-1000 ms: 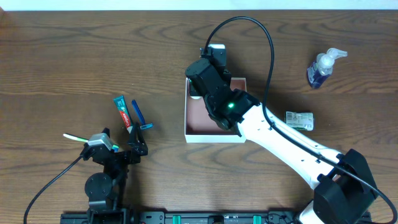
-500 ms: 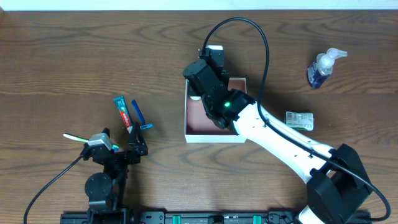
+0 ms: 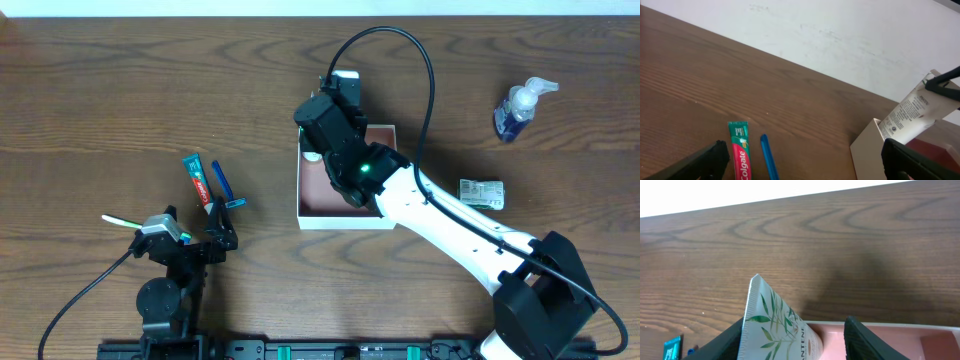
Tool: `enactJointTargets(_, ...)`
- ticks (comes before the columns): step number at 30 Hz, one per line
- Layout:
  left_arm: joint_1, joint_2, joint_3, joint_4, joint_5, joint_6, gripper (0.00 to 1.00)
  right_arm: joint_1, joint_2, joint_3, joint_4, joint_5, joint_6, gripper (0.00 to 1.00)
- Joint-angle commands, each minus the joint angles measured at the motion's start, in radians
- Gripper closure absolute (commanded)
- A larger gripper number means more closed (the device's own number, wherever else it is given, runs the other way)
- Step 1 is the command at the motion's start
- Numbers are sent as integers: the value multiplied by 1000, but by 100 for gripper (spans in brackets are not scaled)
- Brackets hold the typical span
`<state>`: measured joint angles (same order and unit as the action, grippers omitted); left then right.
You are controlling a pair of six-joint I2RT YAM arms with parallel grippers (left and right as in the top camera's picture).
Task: Pack container
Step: 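Move the right gripper back toward the blue soap pump bottle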
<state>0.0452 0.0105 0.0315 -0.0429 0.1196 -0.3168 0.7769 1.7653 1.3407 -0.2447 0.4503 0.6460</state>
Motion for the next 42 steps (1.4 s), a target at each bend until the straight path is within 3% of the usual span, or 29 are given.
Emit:
enactJointTargets(1, 7, -5, -27, -15, 0, 10, 2, 17, 2, 15, 8, 23, 4, 42)
enactJointTargets(10, 7, -5, -27, -15, 0, 10, 2, 42, -95, 37, 9, 21, -23, 34)
enactJointTargets(18, 7, -5, -27, -15, 0, 10, 2, -10, -330, 39, -75, 29, -135, 1)
enactJointTargets(29, 7, -5, -27, -15, 0, 10, 2, -446, -487, 39, -394, -144, -293, 1)
enactJointTargets(35, 7, -5, -27, -15, 0, 10, 2, -655, -455, 37, -480, -181, -235, 1)
enactJointTargets(42, 7, -5, -27, -15, 0, 10, 2, -797, -339, 37, -484, -177, -116, 1)
